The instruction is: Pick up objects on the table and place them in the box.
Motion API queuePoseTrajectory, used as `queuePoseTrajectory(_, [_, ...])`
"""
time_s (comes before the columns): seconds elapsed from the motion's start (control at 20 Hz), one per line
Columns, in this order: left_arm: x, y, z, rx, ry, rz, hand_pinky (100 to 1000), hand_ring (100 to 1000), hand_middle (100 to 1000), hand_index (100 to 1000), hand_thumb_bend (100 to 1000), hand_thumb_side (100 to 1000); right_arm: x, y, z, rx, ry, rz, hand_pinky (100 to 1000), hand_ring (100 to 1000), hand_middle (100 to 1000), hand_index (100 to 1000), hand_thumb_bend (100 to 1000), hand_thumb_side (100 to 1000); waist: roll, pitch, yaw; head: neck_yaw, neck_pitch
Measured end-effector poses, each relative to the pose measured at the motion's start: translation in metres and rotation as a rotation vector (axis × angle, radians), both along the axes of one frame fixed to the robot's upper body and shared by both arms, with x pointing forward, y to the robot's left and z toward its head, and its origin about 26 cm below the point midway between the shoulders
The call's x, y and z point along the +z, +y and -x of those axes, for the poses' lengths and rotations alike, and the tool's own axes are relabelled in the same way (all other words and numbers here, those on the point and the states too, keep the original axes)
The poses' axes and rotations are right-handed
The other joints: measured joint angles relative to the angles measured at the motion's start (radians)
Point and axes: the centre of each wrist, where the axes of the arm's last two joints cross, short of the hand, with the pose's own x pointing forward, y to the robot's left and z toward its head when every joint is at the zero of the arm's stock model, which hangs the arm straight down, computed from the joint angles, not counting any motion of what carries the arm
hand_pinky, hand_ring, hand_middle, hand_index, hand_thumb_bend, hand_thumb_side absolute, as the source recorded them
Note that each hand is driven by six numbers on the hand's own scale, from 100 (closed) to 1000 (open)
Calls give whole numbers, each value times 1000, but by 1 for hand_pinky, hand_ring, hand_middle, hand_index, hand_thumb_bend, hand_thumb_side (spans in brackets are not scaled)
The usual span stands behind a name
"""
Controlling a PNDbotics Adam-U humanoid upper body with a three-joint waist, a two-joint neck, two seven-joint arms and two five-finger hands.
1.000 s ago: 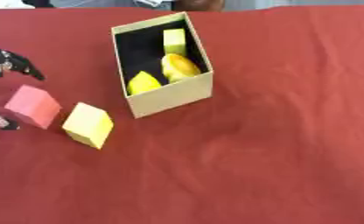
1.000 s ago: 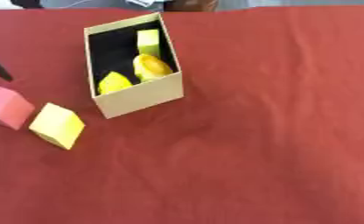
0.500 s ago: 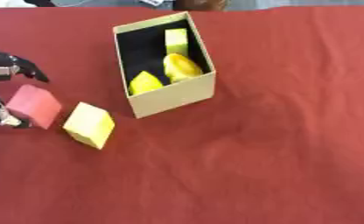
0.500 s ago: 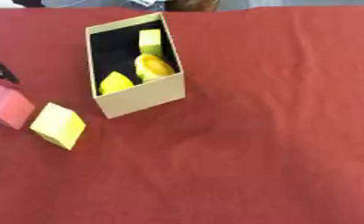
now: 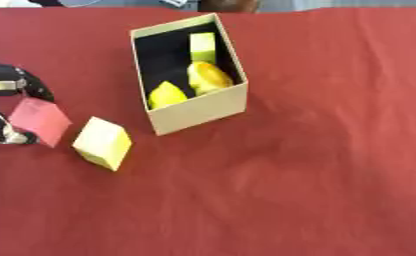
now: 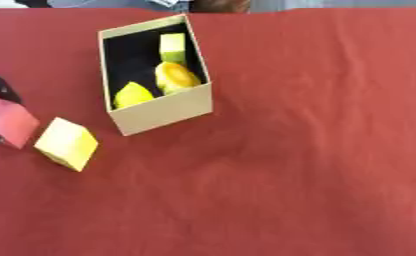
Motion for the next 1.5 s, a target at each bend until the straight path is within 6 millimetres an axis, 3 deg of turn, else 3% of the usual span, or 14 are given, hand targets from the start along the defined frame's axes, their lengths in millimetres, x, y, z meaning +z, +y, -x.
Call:
queuePoseTrajectory(0.35, [4, -5, 2, -21, -93, 3, 697, 644, 548, 686, 192, 100, -2, -2, 1, -7, 9, -3, 944, 1000, 611, 870, 100, 654, 0, 0, -3, 0, -4])
queuePoseTrajectory(0.65, [34, -26, 14, -96, -226, 16, 684, 621, 523, 673, 160, 100, -4, -4, 1, -13, 13, -7, 943, 1000, 612, 870, 100, 650, 2, -1, 1, -2, -3])
queuePoseTrajectory(0.85, [66, -51, 28, -190, -327, 23, 689, 623, 525, 677, 140, 100, -6, -4, 1, -16, 20, -7, 942, 1000, 613, 870, 100, 641, 7, -5, 3, -14, 1])
queuePoseTrajectory(0.9, [74, -58, 31, -218, -347, 25, 688, 623, 525, 677, 100, 200, -6, -4, 1, -15, 19, -7, 941, 1000, 613, 870, 100, 643, 9, -8, 3, -17, 2])
queuePoseTrajectory(0.95, [82, -66, 35, -248, -366, 30, 688, 623, 525, 678, 127, 100, -6, -4, 1, -15, 19, -7, 941, 1000, 613, 870, 100, 642, 10, -11, 3, -20, 2])
queuePoseTrajectory(1.25, [112, -115, 45, -417, -426, 73, 681, 620, 521, 681, 100, 100, -6, -4, 1, -8, 24, -4, 942, 1000, 612, 870, 100, 648, 13, -20, -5, -27, 6])
queuePoseTrajectory(1.5, [129, -146, 34, -482, -463, 134, 691, 626, 529, 686, 125, 100, -6, -3, 1, 0, 29, 1, 944, 1000, 612, 870, 100, 654, 13, -20, -4, -27, 10])
